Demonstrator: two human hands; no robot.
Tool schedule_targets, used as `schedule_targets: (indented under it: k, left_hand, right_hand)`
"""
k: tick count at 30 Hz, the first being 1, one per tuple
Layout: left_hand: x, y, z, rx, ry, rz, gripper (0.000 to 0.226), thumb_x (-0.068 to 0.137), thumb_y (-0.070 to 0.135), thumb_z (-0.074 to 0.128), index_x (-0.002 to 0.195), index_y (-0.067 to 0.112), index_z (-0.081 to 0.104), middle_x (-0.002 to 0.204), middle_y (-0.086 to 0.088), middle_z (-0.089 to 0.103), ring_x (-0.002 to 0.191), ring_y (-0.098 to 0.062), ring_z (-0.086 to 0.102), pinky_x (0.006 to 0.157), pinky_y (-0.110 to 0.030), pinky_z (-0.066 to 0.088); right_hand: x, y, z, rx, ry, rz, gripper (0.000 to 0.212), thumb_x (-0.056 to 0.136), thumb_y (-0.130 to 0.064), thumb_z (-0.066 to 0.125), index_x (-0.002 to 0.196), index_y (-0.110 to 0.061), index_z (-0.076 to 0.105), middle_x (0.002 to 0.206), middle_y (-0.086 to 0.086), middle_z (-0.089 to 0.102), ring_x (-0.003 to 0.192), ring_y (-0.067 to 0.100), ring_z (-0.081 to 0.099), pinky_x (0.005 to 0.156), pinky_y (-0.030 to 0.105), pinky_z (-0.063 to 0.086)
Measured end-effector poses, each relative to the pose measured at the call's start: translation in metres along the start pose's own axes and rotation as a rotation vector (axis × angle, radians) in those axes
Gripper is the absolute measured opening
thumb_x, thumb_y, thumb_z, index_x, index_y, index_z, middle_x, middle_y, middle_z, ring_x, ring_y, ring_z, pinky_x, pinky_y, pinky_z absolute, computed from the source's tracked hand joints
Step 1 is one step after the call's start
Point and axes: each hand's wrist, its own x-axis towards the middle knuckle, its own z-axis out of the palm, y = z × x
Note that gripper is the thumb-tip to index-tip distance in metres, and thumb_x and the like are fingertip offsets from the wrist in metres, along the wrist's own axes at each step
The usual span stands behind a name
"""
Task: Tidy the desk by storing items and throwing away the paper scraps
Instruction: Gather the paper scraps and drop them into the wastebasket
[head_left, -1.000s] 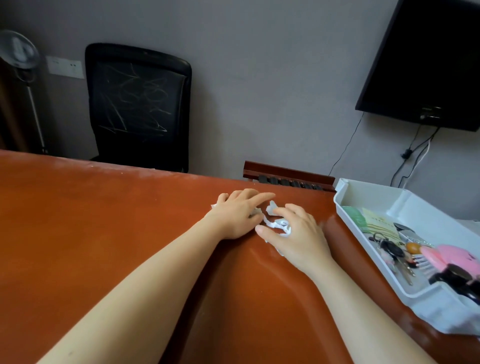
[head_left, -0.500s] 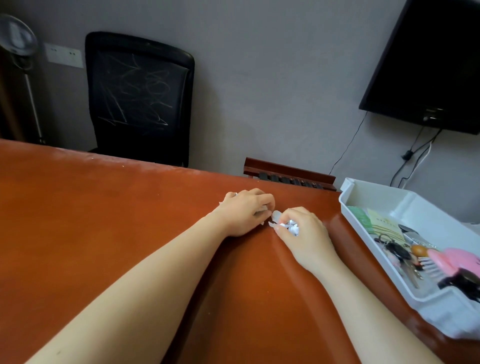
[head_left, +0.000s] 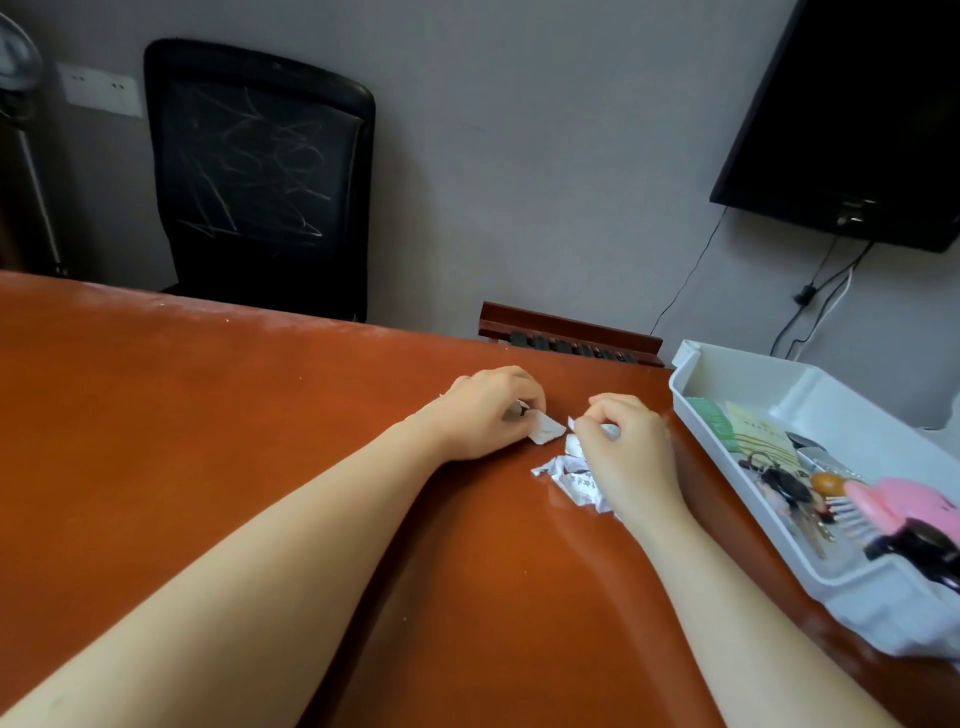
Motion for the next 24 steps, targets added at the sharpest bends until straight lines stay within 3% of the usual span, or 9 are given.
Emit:
schedule_targets:
  k: [2,5,8,10,13,15,18,20,24]
  left_hand:
    - [-0.002,-0.001,-0.001,-0.014,0.033,-0.038,0.013,0.092,0.016,0.053,0.101,0.016,0.063,0.116,-0.003,0.06,0.102,-0.017,0.057,0.086,-0.031,0.052]
    - [-0.007,0.001,-0.004,-0.036,0.103,-0.131,0.005,0.091,0.017,0.052,0.09,0.017,0.057,0.105,-0.003,0.062,0.096,-0.018,0.058,0.08,-0.026,0.047]
    - [-0.014,0.003,-0.005,0.083,0.173,-0.2,0.015,0.088,0.026,0.051,0.076,0.017,0.055,0.092,0.0,0.064,0.089,-0.015,0.053,0.101,-0.034,0.033]
    - [-0.018,0.004,-0.006,0.137,0.209,-0.263,0.019,0.086,0.03,0.05,0.07,0.02,0.05,0.091,0.001,0.06,0.091,-0.014,0.048,0.106,-0.04,0.027]
    - [-0.023,0.007,-0.007,0.136,0.204,-0.361,0.016,0.086,0.038,0.047,0.088,0.021,0.047,0.103,0.001,0.055,0.1,-0.018,0.045,0.106,-0.046,0.027]
    - [-0.023,0.007,-0.005,0.127,0.168,-0.411,0.035,0.087,0.046,0.043,0.113,0.023,0.043,0.122,-0.002,0.051,0.114,-0.022,0.043,0.108,-0.049,0.026]
    - [-0.019,0.006,-0.001,0.205,0.171,-0.449,0.065,0.086,0.064,0.038,0.139,0.029,0.029,0.149,-0.002,0.03,0.138,-0.026,0.026,0.112,-0.055,0.017]
    - [-0.016,0.004,0.001,0.252,0.15,-0.475,0.074,0.083,0.069,0.04,0.143,0.029,0.024,0.154,-0.001,0.022,0.142,-0.027,0.018,0.112,-0.056,0.016]
    - [-0.014,0.001,0.001,0.308,0.129,-0.497,0.066,0.087,0.06,0.044,0.139,0.019,0.034,0.141,-0.007,0.04,0.13,-0.028,0.036,0.107,-0.044,0.03]
  right_hand:
    - [-0.002,-0.003,-0.001,-0.032,-0.067,0.018,0.008,0.087,-0.019,0.051,0.087,-0.017,0.059,0.104,-0.008,0.056,0.107,0.018,0.053,0.08,0.031,0.045]
    - [-0.007,-0.007,-0.004,-0.151,-0.11,0.017,0.031,0.09,-0.034,0.047,0.12,-0.029,0.052,0.132,-0.008,0.05,0.122,0.017,0.045,0.097,0.04,0.044]
    - [-0.014,-0.01,-0.003,-0.306,-0.148,0.008,0.053,0.089,-0.058,0.036,0.135,-0.033,0.04,0.147,-0.006,0.037,0.136,0.021,0.032,0.108,0.045,0.034]
    - [-0.017,-0.01,-0.001,-0.397,-0.224,0.019,0.066,0.085,-0.07,0.029,0.14,-0.034,0.032,0.152,-0.003,0.03,0.14,0.024,0.027,0.11,0.047,0.031]
    - [-0.02,-0.013,-0.001,-0.442,-0.281,-0.038,0.072,0.082,-0.074,0.033,0.142,-0.034,0.027,0.152,-0.004,0.028,0.138,0.023,0.03,0.109,0.043,0.031]
    - [-0.02,-0.015,-0.003,-0.449,-0.282,-0.069,0.072,0.082,-0.073,0.037,0.142,-0.034,0.028,0.15,-0.005,0.032,0.136,0.022,0.033,0.107,0.04,0.033]
    - [-0.02,-0.015,-0.003,-0.454,-0.266,-0.072,0.071,0.084,-0.07,0.038,0.143,-0.033,0.027,0.148,-0.005,0.035,0.134,0.021,0.033,0.105,0.037,0.035]
    - [-0.019,-0.015,-0.002,-0.447,-0.243,-0.079,0.068,0.085,-0.067,0.04,0.142,-0.031,0.029,0.146,-0.004,0.037,0.131,0.02,0.035,0.104,0.034,0.036]
    - [-0.017,-0.013,0.0,-0.442,-0.177,-0.095,0.061,0.087,-0.063,0.041,0.137,-0.028,0.038,0.138,-0.003,0.042,0.123,0.017,0.039,0.099,0.03,0.038]
